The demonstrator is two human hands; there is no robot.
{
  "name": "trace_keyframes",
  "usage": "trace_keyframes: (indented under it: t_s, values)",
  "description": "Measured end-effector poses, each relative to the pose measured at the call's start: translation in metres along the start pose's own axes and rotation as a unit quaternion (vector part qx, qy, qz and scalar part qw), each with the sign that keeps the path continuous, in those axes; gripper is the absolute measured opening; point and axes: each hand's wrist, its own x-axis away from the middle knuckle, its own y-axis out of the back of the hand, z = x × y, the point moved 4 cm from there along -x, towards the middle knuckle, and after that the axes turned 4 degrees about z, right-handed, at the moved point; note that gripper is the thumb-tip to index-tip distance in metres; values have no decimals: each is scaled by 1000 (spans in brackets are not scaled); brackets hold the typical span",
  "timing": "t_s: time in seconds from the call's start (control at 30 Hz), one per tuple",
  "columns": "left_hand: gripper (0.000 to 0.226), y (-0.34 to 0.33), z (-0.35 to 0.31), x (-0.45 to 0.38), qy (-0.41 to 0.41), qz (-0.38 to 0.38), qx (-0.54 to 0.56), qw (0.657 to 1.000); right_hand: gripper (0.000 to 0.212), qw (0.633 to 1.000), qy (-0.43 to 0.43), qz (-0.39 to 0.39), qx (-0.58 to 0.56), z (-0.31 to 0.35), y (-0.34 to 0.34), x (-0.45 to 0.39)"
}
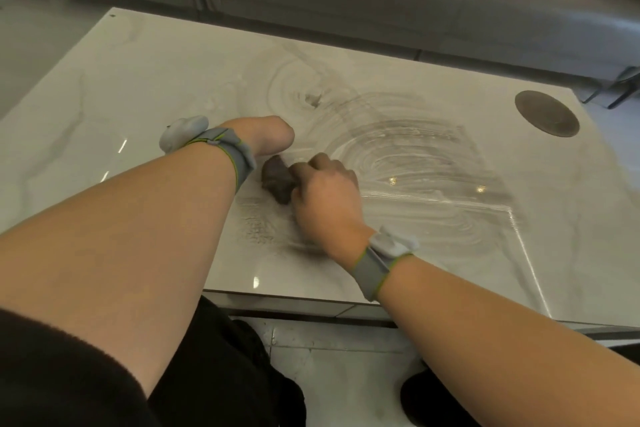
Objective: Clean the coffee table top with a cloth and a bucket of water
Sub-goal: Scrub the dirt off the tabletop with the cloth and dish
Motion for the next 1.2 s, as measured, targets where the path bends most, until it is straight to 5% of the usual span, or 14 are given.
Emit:
trace_keyframes:
  t_s: [0.2, 0.4, 0.9, 1.1, 1.2]
  values:
    - [50, 2, -5, 11, 12, 1, -13, 1000, 39, 975, 216, 46, -29, 20, -13, 28]
    - [57, -12, 9, 27, 21, -16, -26, 999, 43, 959, 262, 110, -15, -27, 5, 65]
    - [58, -46, 7, 88, 61, -14, -157, 986, 48, 992, 119, 44, -18, -137, 31, 127]
    - [86, -50, 38, 108, 128, 5, -86, 988, 46, 999, -7, -5, 37, -139, 25, 155]
    - [82, -46, 36, 114, 123, 14, -56, 991, 45, 997, -57, -21, 43, -126, 23, 165]
